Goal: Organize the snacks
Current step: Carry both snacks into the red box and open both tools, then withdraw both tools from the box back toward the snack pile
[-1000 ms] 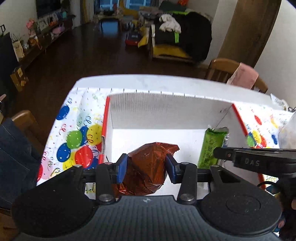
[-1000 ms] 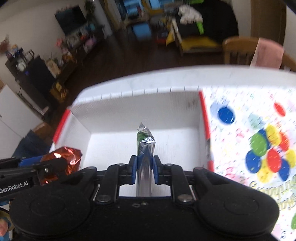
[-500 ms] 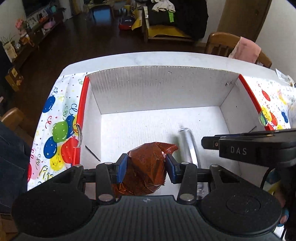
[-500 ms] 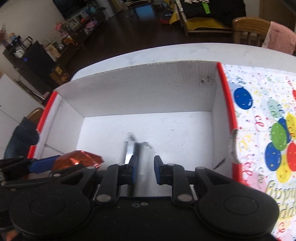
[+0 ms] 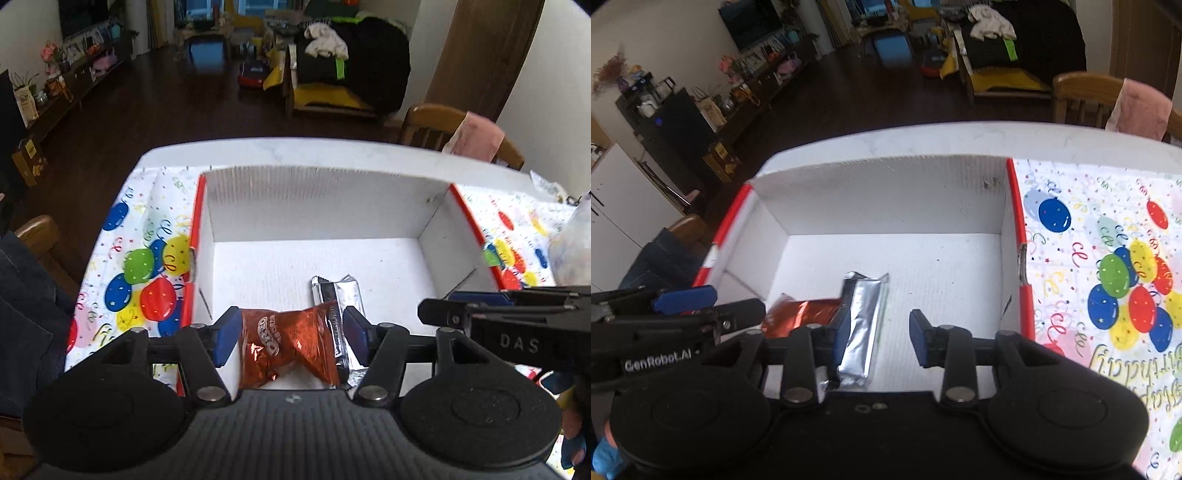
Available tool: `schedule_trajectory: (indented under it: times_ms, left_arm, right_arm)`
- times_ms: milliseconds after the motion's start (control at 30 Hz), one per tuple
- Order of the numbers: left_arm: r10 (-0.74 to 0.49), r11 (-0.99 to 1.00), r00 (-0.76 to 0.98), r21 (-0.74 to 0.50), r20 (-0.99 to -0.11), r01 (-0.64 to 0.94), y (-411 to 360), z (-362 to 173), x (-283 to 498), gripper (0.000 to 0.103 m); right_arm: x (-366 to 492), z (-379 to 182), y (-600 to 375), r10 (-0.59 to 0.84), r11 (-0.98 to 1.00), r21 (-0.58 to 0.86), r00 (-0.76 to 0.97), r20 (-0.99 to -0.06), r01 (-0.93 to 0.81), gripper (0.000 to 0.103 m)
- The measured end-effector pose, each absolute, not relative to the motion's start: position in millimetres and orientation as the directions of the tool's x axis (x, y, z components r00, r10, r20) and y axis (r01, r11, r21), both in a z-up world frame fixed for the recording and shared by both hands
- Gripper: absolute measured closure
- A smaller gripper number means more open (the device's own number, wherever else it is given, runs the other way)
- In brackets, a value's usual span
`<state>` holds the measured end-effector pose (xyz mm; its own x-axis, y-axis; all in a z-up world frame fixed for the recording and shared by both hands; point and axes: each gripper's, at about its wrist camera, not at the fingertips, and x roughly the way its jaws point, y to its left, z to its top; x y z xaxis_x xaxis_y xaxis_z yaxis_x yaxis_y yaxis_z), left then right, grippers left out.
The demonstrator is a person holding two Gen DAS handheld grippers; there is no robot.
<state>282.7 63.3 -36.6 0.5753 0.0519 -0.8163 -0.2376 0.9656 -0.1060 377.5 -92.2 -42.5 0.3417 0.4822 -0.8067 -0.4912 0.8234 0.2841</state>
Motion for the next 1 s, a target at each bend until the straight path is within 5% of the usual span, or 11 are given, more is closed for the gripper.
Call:
schedule_trajectory:
  times_ms: [767, 1000]
  left_arm:
    - [0.019, 0.986, 0.711, -0.102, -0.703, -0.128, 49, 20, 154, 0.043]
    - [-0.004, 0.987, 0.722, -0.117, -0.692, -0.106, 45, 18, 118, 0.032]
  right_arm:
    - [250, 16, -118, 0.539, 0.805, 0.268, 0.464, -0.703, -0.529, 0.037]
    - [222, 15, -124, 0.536, 0.807, 0.257, 0.478, -0.696, -0.531, 0.025]
